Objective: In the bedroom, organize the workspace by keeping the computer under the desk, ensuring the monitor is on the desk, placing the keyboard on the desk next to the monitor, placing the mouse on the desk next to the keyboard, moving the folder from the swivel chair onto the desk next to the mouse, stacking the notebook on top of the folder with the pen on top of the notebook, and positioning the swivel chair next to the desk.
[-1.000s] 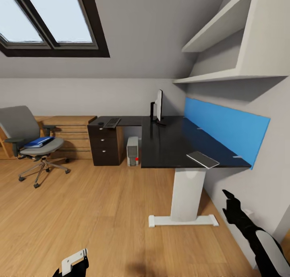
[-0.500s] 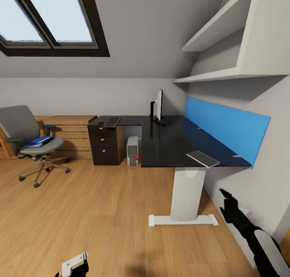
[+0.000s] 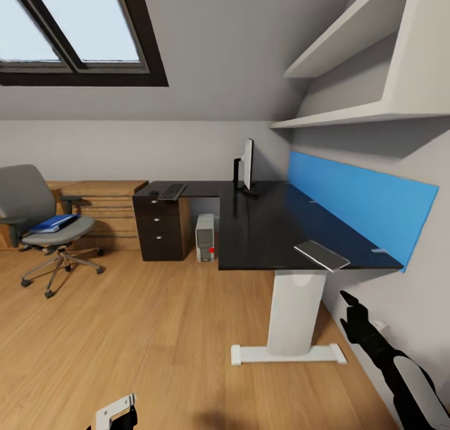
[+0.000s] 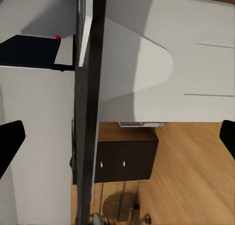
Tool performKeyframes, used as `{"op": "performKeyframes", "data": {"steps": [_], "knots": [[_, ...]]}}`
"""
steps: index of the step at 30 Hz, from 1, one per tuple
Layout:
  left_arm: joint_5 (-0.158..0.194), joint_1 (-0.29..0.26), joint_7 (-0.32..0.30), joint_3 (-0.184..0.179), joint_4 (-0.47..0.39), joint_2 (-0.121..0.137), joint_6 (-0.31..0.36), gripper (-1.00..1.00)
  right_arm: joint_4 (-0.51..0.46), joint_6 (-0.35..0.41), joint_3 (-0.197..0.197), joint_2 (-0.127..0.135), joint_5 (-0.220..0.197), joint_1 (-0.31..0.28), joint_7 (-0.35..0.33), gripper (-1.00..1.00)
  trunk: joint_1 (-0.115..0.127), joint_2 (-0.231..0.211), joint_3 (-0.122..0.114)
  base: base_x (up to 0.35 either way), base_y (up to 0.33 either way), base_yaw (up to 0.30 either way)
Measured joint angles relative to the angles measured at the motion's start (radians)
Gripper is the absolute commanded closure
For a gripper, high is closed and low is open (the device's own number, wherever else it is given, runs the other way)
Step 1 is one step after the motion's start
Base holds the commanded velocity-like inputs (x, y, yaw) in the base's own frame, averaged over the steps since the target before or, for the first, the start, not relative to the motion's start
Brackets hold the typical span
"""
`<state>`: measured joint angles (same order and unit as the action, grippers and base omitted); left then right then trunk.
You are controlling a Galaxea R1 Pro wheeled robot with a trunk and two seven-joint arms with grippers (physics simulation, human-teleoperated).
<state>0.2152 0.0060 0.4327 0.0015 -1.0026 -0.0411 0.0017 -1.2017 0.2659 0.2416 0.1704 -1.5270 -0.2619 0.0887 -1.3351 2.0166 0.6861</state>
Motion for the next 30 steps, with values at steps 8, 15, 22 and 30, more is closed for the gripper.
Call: {"op": "performKeyframes", "data": {"steps": [8, 15, 22, 30], "knots": [[0.001, 0.000, 0.004, 0.000, 0.002, 0.001, 0.001, -1.00, -0.002, -0.002, 0.005, 0.001, 0.002, 0.000, -0.007, -1.00, 0.000, 0.000, 0.000, 0.073, 0.000, 0.000], [0.000, 0.000, 0.004, 0.000, 0.001, 0.000, 0.000, -1.00, -0.002, -0.007, 0.007, 0.001, 0.003, 0.000, -0.012, -1.00, 0.015, -0.028, -0.012, 0.007, 0.000, 0.000], [-0.001, 0.000, 0.004, -0.002, 0.002, -0.003, 0.000, -1.00, -0.002, -0.009, 0.009, 0.001, 0.005, 0.000, -0.013, -1.00, 0.042, -0.077, -0.034, 0.001, 0.000, 0.000], [-0.002, 0.000, 0.000, -0.002, 0.002, -0.003, 0.000, -1.00, 0.001, -0.009, 0.010, 0.001, 0.007, 0.000, -0.011, -1.00, 0.049, -0.091, -0.041, 0.000, 0.000, 0.000]]}}
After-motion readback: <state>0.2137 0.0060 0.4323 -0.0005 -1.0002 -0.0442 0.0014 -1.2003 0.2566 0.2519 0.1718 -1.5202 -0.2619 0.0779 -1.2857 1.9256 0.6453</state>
